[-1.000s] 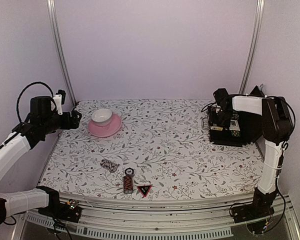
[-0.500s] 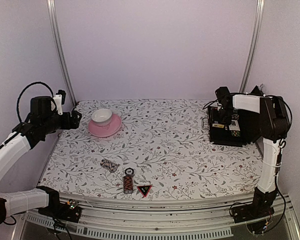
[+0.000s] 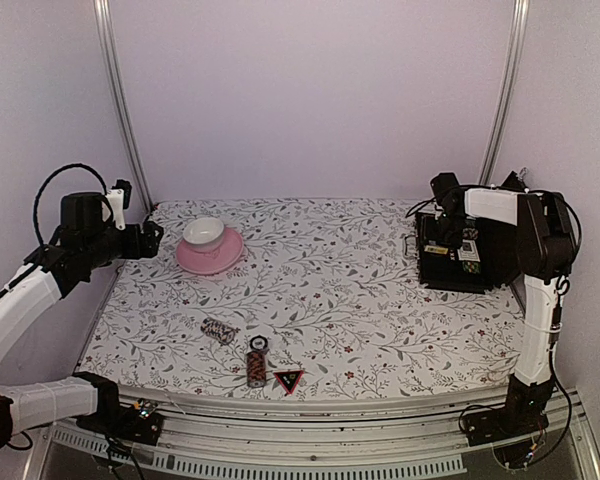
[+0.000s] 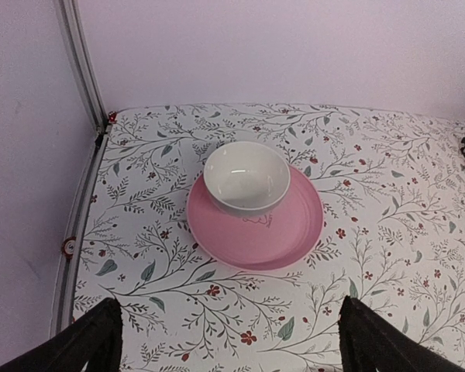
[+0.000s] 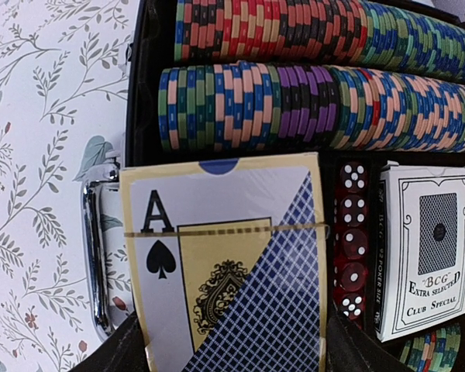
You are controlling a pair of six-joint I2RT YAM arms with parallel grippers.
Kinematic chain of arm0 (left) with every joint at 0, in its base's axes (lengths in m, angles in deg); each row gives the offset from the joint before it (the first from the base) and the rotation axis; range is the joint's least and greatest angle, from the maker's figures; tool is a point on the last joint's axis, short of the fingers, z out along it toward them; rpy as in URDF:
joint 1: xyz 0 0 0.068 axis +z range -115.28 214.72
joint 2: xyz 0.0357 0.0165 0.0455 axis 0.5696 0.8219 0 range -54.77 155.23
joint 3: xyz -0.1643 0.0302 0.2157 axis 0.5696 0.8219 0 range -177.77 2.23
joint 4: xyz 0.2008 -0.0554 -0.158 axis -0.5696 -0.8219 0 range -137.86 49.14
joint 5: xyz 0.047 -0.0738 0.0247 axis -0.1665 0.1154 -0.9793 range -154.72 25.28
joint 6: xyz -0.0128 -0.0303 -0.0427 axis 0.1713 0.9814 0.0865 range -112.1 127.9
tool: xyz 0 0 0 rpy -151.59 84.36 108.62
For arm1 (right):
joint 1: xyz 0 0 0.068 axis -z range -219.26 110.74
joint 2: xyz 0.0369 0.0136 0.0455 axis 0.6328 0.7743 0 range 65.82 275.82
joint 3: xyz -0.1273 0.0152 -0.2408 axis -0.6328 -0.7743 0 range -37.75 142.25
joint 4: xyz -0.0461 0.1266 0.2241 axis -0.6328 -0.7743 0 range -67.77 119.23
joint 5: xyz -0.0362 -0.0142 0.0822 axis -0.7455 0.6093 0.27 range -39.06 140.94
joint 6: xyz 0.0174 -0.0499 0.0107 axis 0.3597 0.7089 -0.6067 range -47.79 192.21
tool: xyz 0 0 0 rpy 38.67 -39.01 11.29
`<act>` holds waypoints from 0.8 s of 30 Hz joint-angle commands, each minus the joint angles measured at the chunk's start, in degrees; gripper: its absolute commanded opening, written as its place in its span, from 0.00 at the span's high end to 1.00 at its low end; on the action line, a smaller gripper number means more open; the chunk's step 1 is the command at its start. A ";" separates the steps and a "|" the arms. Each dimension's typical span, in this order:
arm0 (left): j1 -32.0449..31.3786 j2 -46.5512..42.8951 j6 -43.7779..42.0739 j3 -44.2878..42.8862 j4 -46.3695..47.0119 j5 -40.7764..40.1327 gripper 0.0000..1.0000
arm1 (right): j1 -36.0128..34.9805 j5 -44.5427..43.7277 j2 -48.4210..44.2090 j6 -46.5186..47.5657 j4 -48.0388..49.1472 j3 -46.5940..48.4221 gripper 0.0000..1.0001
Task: Pack up texas hold em set
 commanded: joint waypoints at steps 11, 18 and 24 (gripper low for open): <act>0.35 -0.25 0.22 0.49 0.16 0.84 0.03 | 1.30 -1.10 0.34 -0.37 -1.10 0.88 0.46; 0.33 -0.23 0.23 0.49 0.20 0.92 0.03 | 1.30 1.34 1.60 0.16 -0.77 0.88 0.46; 0.38 -0.32 0.24 0.49 0.16 0.88 0.03 | 1.30 1.69 3.04 -0.06 -0.44 0.97 0.46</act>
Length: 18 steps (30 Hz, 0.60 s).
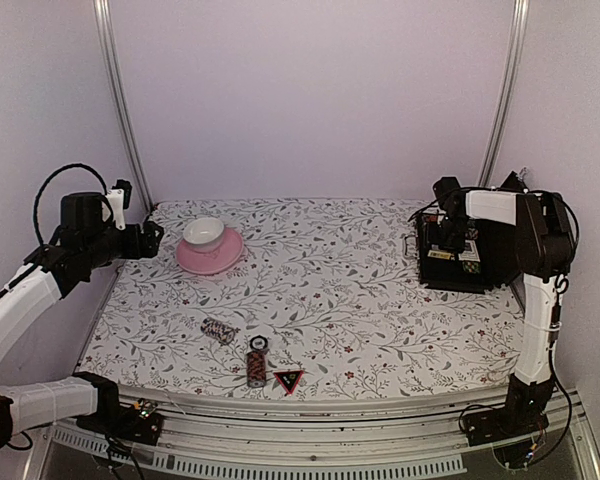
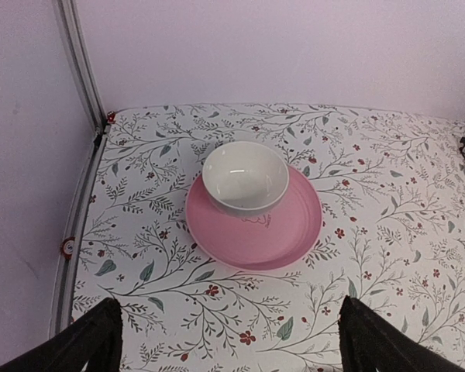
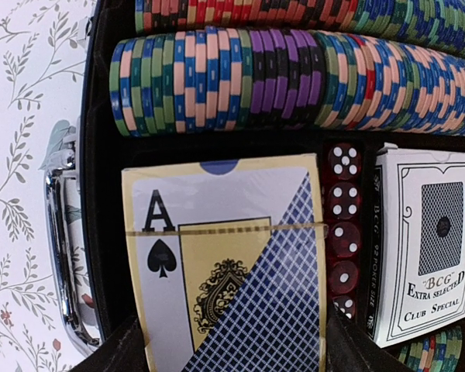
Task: Pack up texas hold em set
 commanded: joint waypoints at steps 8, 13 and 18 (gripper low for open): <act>0.37 -0.35 0.23 0.41 0.16 0.72 0.03 | 0.14 0.57 2.95 -0.17 1.47 1.67 0.45; 0.34 -0.36 0.23 0.49 0.16 0.65 0.03 | 0.15 0.26 4.31 -0.23 1.47 2.66 0.45; 0.34 -0.31 0.23 0.41 0.11 0.71 0.03 | 0.14 0.85 5.29 -0.86 1.38 2.45 0.45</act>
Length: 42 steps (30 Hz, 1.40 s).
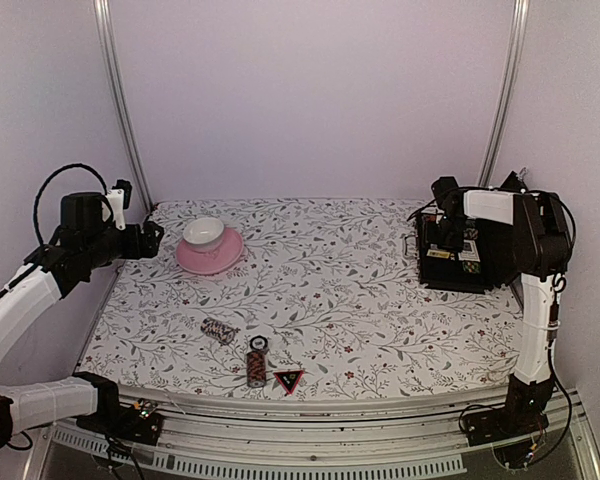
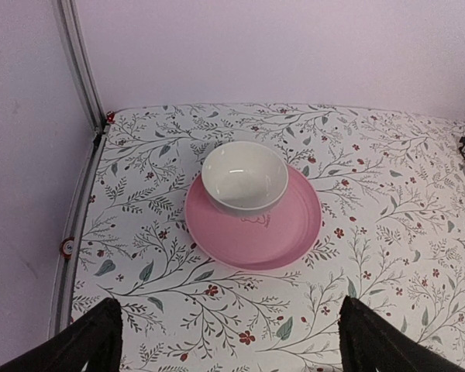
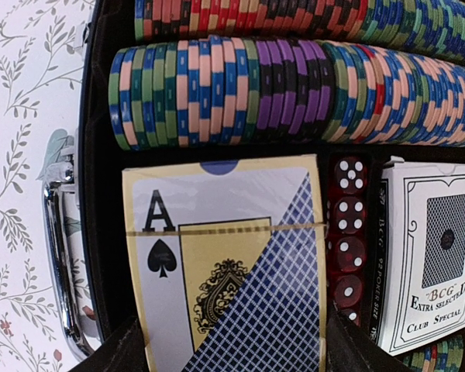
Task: Pack up texas hold em set
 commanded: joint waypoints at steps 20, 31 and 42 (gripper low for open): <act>0.47 -0.37 0.32 0.43 0.16 0.95 0.03 | 0.94 0.40 4.50 -2.20 1.45 2.23 0.43; 0.43 -0.41 0.29 0.41 0.24 1.20 0.03 | 0.97 1.80 0.29 -1.13 1.10 2.66 0.33; 0.44 -0.32 0.30 0.49 0.16 1.29 0.03 | 0.98 3.48 -3.61 -0.08 0.59 3.20 0.22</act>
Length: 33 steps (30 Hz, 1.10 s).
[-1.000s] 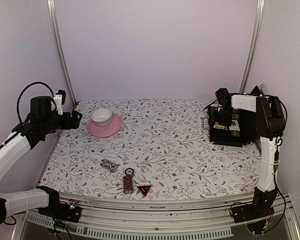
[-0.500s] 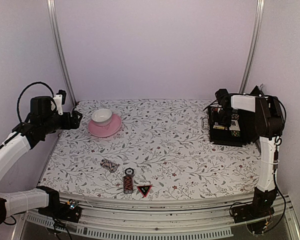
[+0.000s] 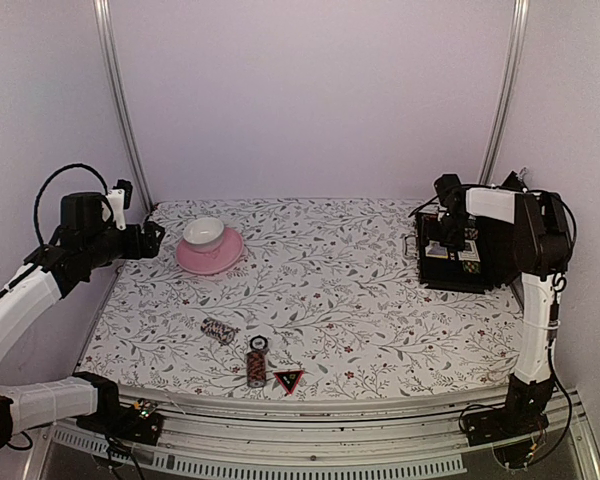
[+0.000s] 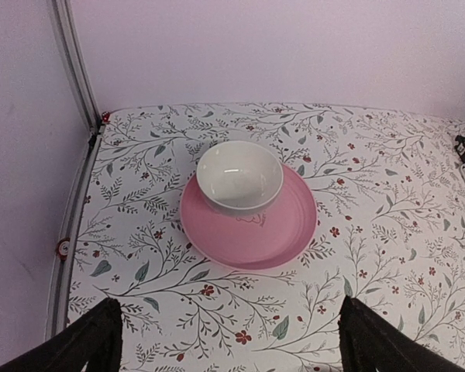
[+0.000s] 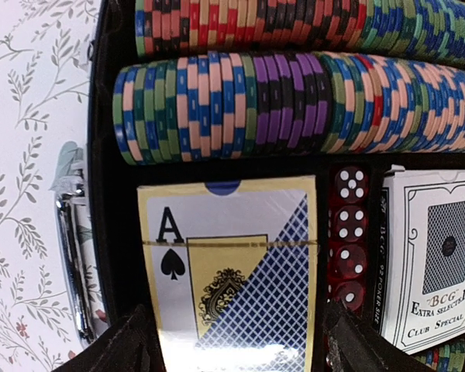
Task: Pack up texas hold em set
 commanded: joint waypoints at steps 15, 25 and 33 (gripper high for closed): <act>0.42 -0.70 0.29 0.49 0.16 0.27 0.03 | 0.23 1.59 -6.23 0.65 2.32 -2.12 0.41; 0.39 -1.63 0.38 0.88 0.24 -0.04 0.03 | 0.24 7.60 -19.48 2.14 5.27 -12.15 0.38; 0.40 -1.47 0.38 1.37 0.49 -0.35 0.03 | 0.16 14.17 -37.88 3.05 6.34 -25.49 0.29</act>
